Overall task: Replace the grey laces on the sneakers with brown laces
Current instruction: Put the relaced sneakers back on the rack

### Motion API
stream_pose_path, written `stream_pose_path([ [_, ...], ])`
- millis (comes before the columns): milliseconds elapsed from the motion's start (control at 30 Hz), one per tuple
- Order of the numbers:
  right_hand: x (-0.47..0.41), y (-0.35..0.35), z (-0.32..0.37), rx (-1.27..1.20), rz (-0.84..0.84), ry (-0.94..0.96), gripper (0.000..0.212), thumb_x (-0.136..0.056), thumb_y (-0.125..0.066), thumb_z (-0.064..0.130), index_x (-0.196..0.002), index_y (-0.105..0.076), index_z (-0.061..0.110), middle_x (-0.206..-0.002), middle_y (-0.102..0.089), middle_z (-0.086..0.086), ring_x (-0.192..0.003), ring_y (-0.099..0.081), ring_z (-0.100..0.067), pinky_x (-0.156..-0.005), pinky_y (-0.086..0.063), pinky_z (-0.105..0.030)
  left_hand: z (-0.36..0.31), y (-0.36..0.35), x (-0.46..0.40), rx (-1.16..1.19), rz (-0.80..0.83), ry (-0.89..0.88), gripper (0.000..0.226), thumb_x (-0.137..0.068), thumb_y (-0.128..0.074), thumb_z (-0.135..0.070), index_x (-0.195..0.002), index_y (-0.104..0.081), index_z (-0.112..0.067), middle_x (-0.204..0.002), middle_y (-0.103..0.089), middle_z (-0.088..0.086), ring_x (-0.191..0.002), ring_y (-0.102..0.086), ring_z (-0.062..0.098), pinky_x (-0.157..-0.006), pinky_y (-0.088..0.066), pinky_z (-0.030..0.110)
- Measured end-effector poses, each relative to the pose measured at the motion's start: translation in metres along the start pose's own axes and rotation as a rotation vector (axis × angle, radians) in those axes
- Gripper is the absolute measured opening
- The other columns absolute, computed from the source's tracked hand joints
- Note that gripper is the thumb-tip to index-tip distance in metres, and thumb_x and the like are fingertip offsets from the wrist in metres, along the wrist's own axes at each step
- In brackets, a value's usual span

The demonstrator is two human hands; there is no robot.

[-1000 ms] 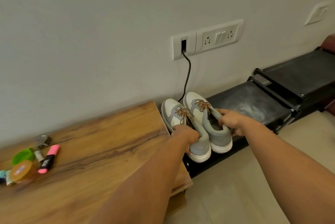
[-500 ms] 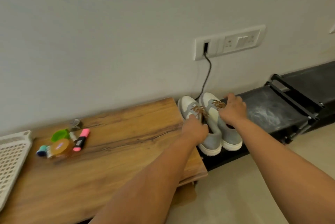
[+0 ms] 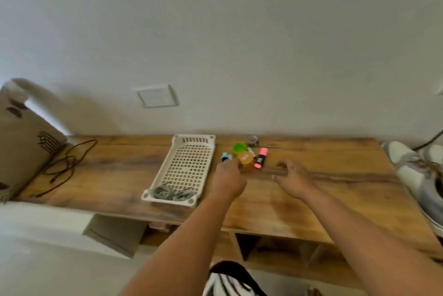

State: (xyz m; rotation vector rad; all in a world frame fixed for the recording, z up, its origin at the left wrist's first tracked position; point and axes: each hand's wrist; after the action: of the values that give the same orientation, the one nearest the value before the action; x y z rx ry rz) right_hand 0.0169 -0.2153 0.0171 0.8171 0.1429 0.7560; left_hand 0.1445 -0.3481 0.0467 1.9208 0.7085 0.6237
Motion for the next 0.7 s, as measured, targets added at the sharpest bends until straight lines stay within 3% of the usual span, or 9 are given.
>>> stream_pose_path([
  [133, -0.036, -0.026, 0.016, 0.098, 0.050, 0.029, 0.083, -0.073, -0.084, 0.032, -0.142, -0.041, 0.011, -0.141, -0.043, -0.013, -0.130, -0.042, -0.030, -0.103, -0.035, -0.030, 0.048, 0.021, -0.037, -0.238, -0.061, 0.009, 0.035, -0.093, -0.055, -0.029, -0.126, -0.054, -0.017, -0.129, -0.055, 0.006, -0.124, -0.043, 0.029, -0.099, -0.042, 0.045],
  [333, -0.103, -0.038, 0.017, 0.256, 0.175, 0.061, 0.106, -0.062, -0.089, 0.042, -0.148, -0.032, 0.017, -0.147, -0.035, -0.008, -0.137, -0.032, -0.030, -0.108, -0.034, -0.035, 0.078, 0.021, -0.110, -0.348, 0.109, -0.123, 0.073, -0.083, -0.071, -0.050, -0.143, -0.040, -0.024, -0.145, -0.043, -0.003, -0.135, -0.031, 0.028, -0.108, -0.032, 0.046],
  [533, -0.122, -0.043, 0.005, 0.215, 0.140, 0.092, 0.082, -0.063, -0.089, 0.037, -0.132, -0.046, 0.022, -0.131, -0.045, -0.004, -0.124, -0.040, -0.023, -0.095, -0.039, -0.031, 0.084, 0.001, -0.147, -0.486, 0.134, -0.255, 0.067, -0.085, -0.064, -0.056, -0.144, -0.041, -0.031, -0.142, -0.048, -0.005, -0.132, -0.030, 0.027, -0.101, -0.029, 0.047],
  [700, -0.119, -0.035, 0.000, 0.174, 0.125, 0.103, 0.084, -0.059, -0.092, 0.035, -0.129, -0.045, 0.024, -0.127, -0.049, -0.002, -0.110, -0.044, -0.018, -0.082, -0.036, -0.026, 0.082, -0.008, -0.149, -0.473, 0.159, -0.252, 0.051, -0.090, -0.058, -0.054, -0.135, -0.050, -0.031, -0.137, -0.049, -0.003, -0.131, -0.031, 0.025, -0.101, -0.029, 0.047],
])
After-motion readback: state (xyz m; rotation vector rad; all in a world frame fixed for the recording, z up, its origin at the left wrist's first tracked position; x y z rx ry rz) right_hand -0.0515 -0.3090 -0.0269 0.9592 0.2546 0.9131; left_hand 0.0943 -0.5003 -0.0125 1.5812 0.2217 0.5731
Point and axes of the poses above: each hand's wrist, its own x-axis away from the middle knuckle, its own y-axis out of the back of the hand, z = x × y
